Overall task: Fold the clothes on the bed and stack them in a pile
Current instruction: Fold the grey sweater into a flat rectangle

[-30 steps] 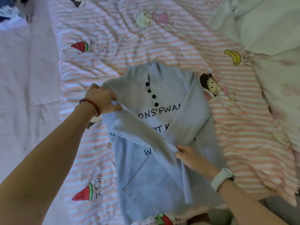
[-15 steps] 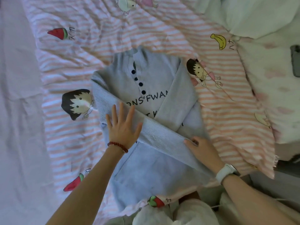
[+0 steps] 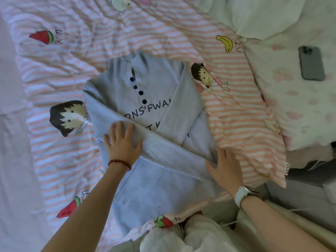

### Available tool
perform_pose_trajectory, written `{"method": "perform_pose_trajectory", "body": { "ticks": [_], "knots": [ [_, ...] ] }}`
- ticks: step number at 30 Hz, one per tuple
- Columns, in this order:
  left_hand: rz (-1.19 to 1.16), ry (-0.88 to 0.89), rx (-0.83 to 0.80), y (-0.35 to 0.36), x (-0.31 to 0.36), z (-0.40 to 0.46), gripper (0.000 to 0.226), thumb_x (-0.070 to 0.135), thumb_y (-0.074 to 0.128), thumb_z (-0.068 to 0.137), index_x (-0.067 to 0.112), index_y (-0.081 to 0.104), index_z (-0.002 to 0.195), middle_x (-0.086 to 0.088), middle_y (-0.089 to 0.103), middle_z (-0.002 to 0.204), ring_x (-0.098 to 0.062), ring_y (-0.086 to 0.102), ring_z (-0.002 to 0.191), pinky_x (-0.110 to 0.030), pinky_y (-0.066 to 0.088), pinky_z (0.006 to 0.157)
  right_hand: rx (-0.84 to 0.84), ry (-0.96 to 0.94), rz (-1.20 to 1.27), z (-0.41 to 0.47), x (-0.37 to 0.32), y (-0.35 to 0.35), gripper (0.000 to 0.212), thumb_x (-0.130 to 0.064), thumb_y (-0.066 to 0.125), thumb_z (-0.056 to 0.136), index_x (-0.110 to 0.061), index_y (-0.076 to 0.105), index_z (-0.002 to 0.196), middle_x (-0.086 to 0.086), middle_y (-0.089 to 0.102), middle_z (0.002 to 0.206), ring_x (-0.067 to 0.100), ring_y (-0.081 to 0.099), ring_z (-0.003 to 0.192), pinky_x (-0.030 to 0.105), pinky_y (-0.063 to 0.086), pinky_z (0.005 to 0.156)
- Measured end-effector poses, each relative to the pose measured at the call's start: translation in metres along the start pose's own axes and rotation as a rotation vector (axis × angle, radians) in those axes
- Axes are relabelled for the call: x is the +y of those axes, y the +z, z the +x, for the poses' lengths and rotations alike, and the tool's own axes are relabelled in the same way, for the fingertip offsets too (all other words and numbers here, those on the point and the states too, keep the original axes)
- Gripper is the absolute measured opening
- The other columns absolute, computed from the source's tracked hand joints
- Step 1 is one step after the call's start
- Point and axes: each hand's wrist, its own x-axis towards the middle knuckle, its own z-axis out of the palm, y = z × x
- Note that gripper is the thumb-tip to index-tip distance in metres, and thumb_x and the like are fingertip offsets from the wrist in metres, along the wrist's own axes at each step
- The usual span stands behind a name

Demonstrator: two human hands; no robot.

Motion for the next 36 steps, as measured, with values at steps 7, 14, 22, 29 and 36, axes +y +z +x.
{"method": "perform_pose_trajectory", "body": {
  "ticks": [7,14,22,29,36],
  "knots": [
    [-0.072,-0.089,0.2,-0.046,-0.003,0.057,0.048,0.02,0.057,0.087,0.01,0.047,0.133,-0.019,0.032,0.146,-0.037,0.021,0.137,-0.054,0.015,0.111,0.102,-0.306,0.072,0.087,-0.072,-0.032,0.045,-0.024,0.045,0.094,-0.01,0.037,0.137,0.011,0.035,0.141,0.028,0.033,0.13,0.04,0.028,0.107],
    [-0.052,-0.248,0.135,-0.08,-0.039,0.154,0.062,0.037,0.051,0.09,0.02,0.026,0.144,-0.01,0.017,0.154,-0.029,0.012,0.141,-0.053,0.01,0.112,0.171,-0.496,-0.097,0.221,-0.152,-0.068,0.045,-0.019,0.036,0.096,-0.008,0.031,0.14,0.013,0.032,0.145,0.028,0.029,0.133,0.039,0.027,0.107],
    [-0.263,-0.085,-0.059,-0.082,-0.07,0.224,0.023,0.035,0.056,0.09,0.015,0.062,0.098,-0.001,0.061,0.09,-0.023,0.056,0.09,-0.029,0.042,0.076,-0.138,-0.528,0.053,0.322,-0.185,-0.094,0.025,-0.023,0.038,0.097,-0.011,0.039,0.075,0.008,0.04,0.066,0.019,0.037,0.06,0.032,0.031,0.058],
    [-0.279,0.108,0.32,-0.094,-0.046,0.175,0.019,0.026,0.05,0.095,0.01,0.057,0.087,0.002,0.054,0.063,-0.022,0.051,0.057,-0.021,0.031,0.048,0.006,-0.668,0.136,0.286,-0.178,-0.102,0.027,-0.029,0.048,0.096,-0.006,0.06,0.1,0.006,0.054,0.07,0.023,0.049,0.06,0.031,0.036,0.059],
    [-0.152,0.362,0.6,-0.083,-0.034,0.062,0.023,0.024,0.036,0.096,0.005,0.049,0.101,-0.02,0.067,0.075,-0.031,0.065,0.057,-0.029,0.047,0.043,0.355,-0.852,0.205,0.187,-0.12,-0.094,0.023,-0.012,0.056,0.087,0.008,0.06,0.097,0.016,0.064,0.071,0.03,0.057,0.048,0.029,0.041,0.046]
  ]
}}
